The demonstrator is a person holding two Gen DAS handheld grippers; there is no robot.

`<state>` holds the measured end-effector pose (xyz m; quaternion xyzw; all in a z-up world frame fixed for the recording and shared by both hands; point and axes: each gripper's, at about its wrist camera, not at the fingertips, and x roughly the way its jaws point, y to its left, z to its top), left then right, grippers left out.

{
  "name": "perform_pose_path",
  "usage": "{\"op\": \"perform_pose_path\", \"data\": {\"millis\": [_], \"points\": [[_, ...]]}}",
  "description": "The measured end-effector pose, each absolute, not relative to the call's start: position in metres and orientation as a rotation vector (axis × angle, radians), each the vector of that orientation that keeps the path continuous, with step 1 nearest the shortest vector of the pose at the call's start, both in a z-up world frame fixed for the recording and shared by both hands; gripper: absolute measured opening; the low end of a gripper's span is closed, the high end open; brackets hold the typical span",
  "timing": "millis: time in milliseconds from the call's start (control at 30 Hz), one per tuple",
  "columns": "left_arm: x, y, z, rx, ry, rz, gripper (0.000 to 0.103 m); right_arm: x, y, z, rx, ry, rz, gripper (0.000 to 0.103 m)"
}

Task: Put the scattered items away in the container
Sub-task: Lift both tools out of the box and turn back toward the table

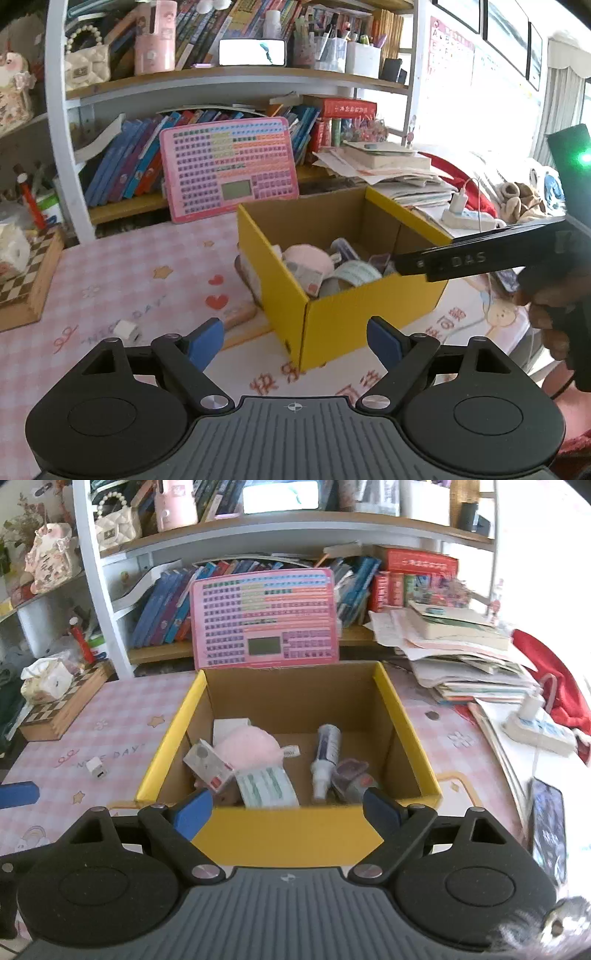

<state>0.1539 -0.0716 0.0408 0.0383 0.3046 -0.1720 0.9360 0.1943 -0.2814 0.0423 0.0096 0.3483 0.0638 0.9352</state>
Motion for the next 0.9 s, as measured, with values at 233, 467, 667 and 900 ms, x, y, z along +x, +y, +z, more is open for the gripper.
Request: {"op": "perform_pose_path", "data": {"millis": [233, 467, 667, 900], "points": [[0.125, -0.055, 0.037, 0.102, 0.622, -0.340, 0.087, 0.154, -0.280, 0.037, 0.027, 0.718, 0.083, 0.091], [0.105, -0.034, 0.032, 0.062, 0.641, -0.305, 0.087, 0.115, -0.279, 0.036, 0.073, 0.700, -0.012, 0.091], [0.086, -0.015, 0.029, 0.039, 0.648, -0.275, 0.088, 0.085, -0.272, 0.036, 0.112, 0.675, -0.066, 0.091], [0.068, 0.006, 0.025, 0.034, 0.660, -0.242, 0.088, 0.062, -0.254, 0.016, 0.168, 0.710, -0.141, 0.091]]}}
